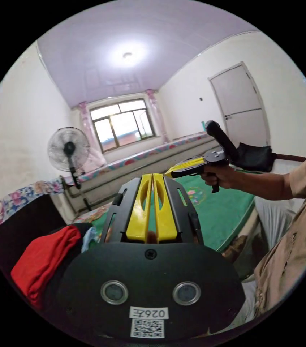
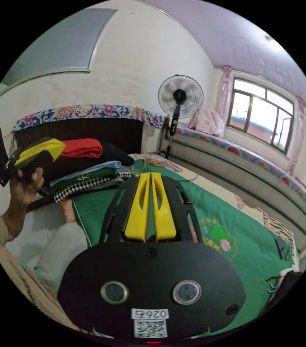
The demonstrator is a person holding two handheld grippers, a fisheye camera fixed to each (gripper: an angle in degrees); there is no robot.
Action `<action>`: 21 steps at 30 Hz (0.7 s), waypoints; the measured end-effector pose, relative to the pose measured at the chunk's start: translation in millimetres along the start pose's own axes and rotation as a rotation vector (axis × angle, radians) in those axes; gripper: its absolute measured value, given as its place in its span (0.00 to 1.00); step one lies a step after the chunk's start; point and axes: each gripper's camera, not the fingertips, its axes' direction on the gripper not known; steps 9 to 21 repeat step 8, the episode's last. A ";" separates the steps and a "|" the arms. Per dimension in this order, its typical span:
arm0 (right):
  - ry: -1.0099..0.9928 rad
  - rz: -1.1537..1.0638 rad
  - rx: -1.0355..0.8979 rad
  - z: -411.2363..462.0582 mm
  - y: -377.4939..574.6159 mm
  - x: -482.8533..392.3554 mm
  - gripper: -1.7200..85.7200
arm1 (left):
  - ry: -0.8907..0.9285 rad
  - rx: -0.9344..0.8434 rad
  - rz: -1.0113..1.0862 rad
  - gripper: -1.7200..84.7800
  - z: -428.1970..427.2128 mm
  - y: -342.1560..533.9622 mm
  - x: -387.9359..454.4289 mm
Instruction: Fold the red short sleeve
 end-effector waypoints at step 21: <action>0.395 0.325 -0.097 -179.9 194.9 212.0 0.02 | 0.716 -0.169 0.067 0.18 260.9 -82.3 174.4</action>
